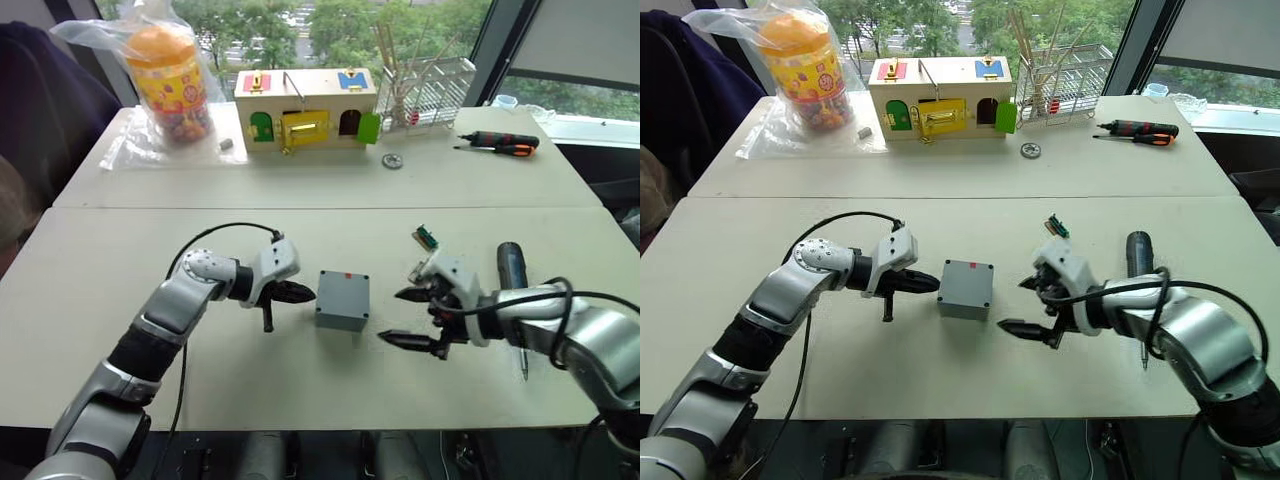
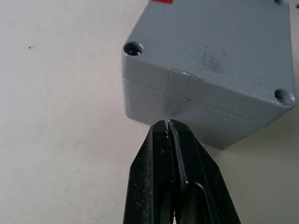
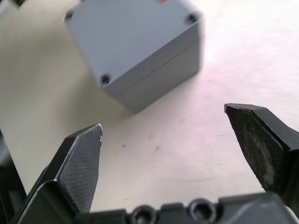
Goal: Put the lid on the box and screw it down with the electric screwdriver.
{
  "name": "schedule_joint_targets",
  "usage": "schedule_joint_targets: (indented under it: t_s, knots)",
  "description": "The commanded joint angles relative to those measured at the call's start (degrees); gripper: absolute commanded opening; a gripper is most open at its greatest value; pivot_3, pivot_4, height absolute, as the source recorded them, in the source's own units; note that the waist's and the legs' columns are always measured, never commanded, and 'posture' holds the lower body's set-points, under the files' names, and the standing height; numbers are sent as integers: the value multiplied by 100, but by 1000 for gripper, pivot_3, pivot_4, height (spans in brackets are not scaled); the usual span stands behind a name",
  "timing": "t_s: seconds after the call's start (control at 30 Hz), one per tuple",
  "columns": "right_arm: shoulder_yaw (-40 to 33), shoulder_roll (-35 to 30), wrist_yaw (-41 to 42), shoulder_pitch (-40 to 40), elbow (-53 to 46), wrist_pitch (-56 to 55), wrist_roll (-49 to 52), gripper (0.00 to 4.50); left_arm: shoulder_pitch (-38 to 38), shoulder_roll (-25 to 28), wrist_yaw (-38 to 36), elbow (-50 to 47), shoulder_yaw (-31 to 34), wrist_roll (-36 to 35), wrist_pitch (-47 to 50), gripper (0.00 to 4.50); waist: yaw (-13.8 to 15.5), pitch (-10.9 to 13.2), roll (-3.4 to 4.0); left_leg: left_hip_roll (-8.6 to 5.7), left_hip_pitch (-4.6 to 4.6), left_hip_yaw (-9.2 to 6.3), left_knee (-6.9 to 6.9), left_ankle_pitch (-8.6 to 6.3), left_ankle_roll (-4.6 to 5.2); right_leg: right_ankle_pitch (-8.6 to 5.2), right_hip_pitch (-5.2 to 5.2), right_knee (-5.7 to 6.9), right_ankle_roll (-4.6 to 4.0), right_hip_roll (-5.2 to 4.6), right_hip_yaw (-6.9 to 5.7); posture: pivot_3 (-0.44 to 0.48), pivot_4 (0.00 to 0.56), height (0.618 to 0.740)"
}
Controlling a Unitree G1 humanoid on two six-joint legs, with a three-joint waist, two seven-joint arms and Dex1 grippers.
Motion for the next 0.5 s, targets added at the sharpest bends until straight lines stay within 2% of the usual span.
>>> schedule_joint_targets:
  t_s: [0.03,0.13,0.2,0.37,0.47,0.5]
  knots:
    - [-732,152,-171,-286,806,-440,-81,4455,-353,-73,99,-91,645,-547,311,0,-1,0,0,0,0,-3,0,0,0,0,1,0,0,1,-2,0,150,711]
    - [-704,540,-624,-759,2015,-1075,-617,4455,-523,-264,299,-47,777,-670,430,0,-2,-1,-1,-3,4,1,0,0,0,0,5,-1,0,0,-1,0,150,711]
    - [-612,652,-669,-896,2432,-1418,-858,4455,-537,-305,388,-31,742,-623,397,0,5,-1,0,-5,5,5,-4,0,0,0,6,2,1,-1,0,0,150,711]
    - [-32,1103,-588,-1520,4208,-2654,-1671,4455,-520,-411,493,-224,622,-670,450,0,-43,0,-1,-9,6,20,-14,3,-4,0,4,3,2,8,2,0,150,711]
    - [99,1303,-559,-1738,4802,-3123,-1944,3795,-419,-408,572,-386,613,-708,510,0,-53,1,1,-4,9,23,-15,5,-9,0,3,4,2,12,3,0,150,711]
    - [127,1349,-540,-1795,4969,-3253,-2015,3393,-377,-400,593,-445,608,-726,534,0,-50,1,2,-3,9,21,-19,6,-10,0,2,4,2,13,3,0,150,711]
